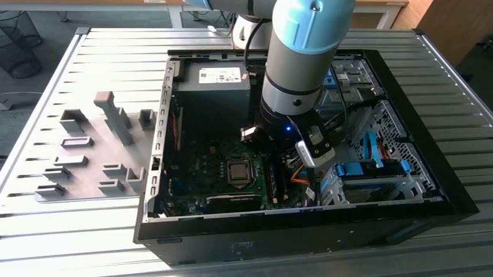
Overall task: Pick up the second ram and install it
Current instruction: 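Insert the second ram into the second slot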
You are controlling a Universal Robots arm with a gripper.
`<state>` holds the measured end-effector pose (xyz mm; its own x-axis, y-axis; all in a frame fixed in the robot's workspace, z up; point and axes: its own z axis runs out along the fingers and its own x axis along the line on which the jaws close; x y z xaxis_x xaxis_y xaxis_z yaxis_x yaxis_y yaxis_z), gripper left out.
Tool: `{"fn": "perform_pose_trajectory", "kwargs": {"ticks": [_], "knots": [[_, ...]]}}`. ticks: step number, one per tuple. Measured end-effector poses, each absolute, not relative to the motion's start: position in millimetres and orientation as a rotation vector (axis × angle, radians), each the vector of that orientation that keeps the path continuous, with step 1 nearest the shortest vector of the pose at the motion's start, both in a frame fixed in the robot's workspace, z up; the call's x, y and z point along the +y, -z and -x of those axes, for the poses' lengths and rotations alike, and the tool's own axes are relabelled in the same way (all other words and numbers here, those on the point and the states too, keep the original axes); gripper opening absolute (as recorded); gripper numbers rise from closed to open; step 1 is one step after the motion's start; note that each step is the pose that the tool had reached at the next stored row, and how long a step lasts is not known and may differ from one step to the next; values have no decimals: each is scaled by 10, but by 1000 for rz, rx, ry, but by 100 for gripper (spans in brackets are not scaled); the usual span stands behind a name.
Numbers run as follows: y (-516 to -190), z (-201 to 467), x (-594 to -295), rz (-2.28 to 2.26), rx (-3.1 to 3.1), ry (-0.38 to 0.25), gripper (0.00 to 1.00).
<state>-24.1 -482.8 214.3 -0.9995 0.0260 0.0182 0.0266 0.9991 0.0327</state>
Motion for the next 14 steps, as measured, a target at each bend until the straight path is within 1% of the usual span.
{"fn": "perform_pose_trajectory", "kwargs": {"ticks": [14], "knots": [[-2145, 235, -4829, 41, -3123, 54, 14]]}}
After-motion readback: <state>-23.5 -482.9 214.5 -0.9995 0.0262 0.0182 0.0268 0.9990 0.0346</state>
